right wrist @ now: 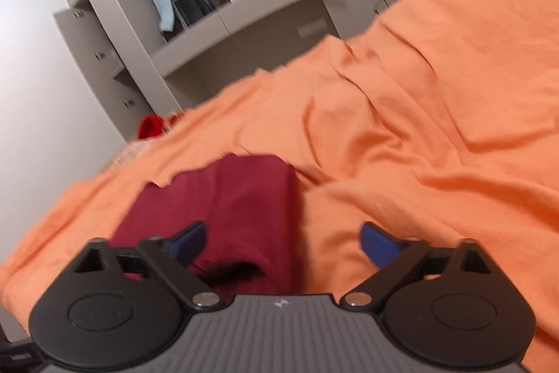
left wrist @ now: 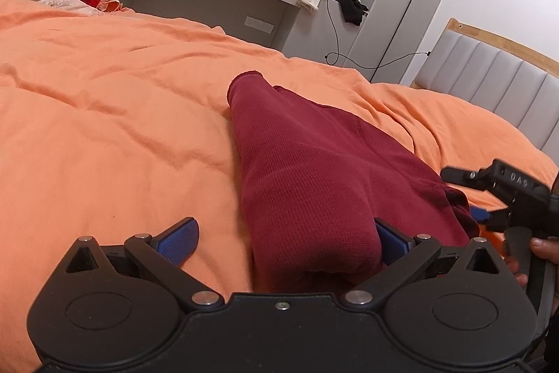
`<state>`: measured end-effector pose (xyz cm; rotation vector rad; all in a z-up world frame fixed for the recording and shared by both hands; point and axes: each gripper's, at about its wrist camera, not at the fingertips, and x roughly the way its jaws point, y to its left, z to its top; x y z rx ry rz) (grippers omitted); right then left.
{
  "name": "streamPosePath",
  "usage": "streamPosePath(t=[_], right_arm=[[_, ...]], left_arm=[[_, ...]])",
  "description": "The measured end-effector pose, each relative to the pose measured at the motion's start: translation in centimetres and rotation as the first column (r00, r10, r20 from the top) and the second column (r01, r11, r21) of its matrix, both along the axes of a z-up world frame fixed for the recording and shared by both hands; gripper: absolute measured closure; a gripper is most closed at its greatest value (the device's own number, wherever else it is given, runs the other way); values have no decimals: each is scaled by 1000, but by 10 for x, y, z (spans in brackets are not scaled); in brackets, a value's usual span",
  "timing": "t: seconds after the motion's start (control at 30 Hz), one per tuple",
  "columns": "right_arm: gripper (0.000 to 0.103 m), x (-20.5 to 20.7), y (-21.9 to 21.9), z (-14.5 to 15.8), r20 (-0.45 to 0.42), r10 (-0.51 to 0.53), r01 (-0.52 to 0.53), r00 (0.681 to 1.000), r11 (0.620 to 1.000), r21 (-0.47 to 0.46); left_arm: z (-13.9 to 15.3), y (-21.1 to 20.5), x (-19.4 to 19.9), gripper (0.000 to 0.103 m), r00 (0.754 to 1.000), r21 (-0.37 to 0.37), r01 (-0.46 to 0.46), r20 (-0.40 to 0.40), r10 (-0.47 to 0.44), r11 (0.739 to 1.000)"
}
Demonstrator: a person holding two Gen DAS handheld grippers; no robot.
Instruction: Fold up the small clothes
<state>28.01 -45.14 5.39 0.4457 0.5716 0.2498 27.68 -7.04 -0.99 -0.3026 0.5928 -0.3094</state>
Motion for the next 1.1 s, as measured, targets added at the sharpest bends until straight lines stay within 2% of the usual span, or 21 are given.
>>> streamPosePath(t=[0.03, 0.07, 0.17, 0.2, 0.27, 0.33, 0.37, 0.4, 0.47, 0.6, 0.63, 0.7, 0.73, 0.8, 0.87, 0.93, 1.0, 1.07, 1.1], right_arm=[[34, 1, 3, -1, -1, 0, 0, 1000, 1000, -13], [51, 3, 6, -2, -4, 1, -1, 1000, 999, -32], [73, 3, 15, -5, 38, 8, -5, 999, 997, -71], [75, -1, 19, -3, 63, 8, -1, 998, 994, -108], [76, -9, 38, 2, 143, 21, 17, 989, 966, -259], [76, -21, 60, 4, 237, 83, 27, 968, 905, -424], [76, -28, 74, 4, 281, 137, 26, 950, 861, -508], [76, -33, 84, 3, 303, 180, 20, 936, 830, -557], [76, -41, 102, 0, 310, 258, -12, 915, 785, -619], [75, -47, 124, -7, 282, 321, -50, 904, 736, -675], [74, -48, 124, -7, 288, 316, -42, 904, 737, -675], [58, -47, 118, -2, 300, 273, -21, 914, 770, -637], [46, -46, 111, 1, 307, 239, -5, 921, 797, -603], [44, -38, 95, 7, 302, 159, 22, 940, 855, -518], [41, -29, 74, 8, 261, 78, 37, 962, 910, -412], [41, -18, 51, 6, 180, 13, 36, 984, 962, -270], [44, -7, 29, -3, 87, -34, 45, 996, 992, -121], [63, -2, 14, -11, 30, -48, 49, 998, 998, -33], [65, -2, 11, -13, 31, -46, 47, 998, 999, -19]], left_arm=[[0, 0, -1, 0, 1000, 0, -1, 0, 1, 1000], [0, 0, -1, 0, 1000, 0, -1, -1, 1, 1000], [0, 0, -2, 0, 1000, -1, -3, -1, 3, 1000], [0, 0, -2, 0, 1000, 0, -4, -1, 4, 1000], [0, 0, -2, 0, 1000, 0, -6, 0, 6, 1000], [1, -1, -3, 0, 1000, 0, -8, -1, 8, 1000], [1, -1, -3, 0, 1000, 0, -9, -2, 9, 1000], [1, -1, -3, 0, 1000, -1, -11, -3, 11, 1000], [1, -1, -3, 0, 1000, 1, -11, -3, 11, 1000], [0, -2, -4, 0, 1000, 4, -15, -1, 15, 1000], [0, -2, -4, 0, 1000, 4, -14, -1, 14, 1000], [0, -2, -4, 1, 1000, 3, -14, 0, 14, 1000], [0, -2, -4, 0, 1000, 3, -14, 0, 14, 1000], [0, -3, -4, 0, 1000, 4, -15, 0, 15, 1000], [0, -2, -4, 1, 1000, 4, -14, 0, 14, 1000], [0, -2, -4, 0, 1000, 5, -12, 3, 12, 1000], [0, -1, -4, 0, 1000, 5, -9, 6, 9, 1000], [-1, 0, -5, 1, 1000, 3, -7, 8, 7, 1000], [-1, 1, -5, 1, 1000, 2, -6, 9, 6, 1000]])
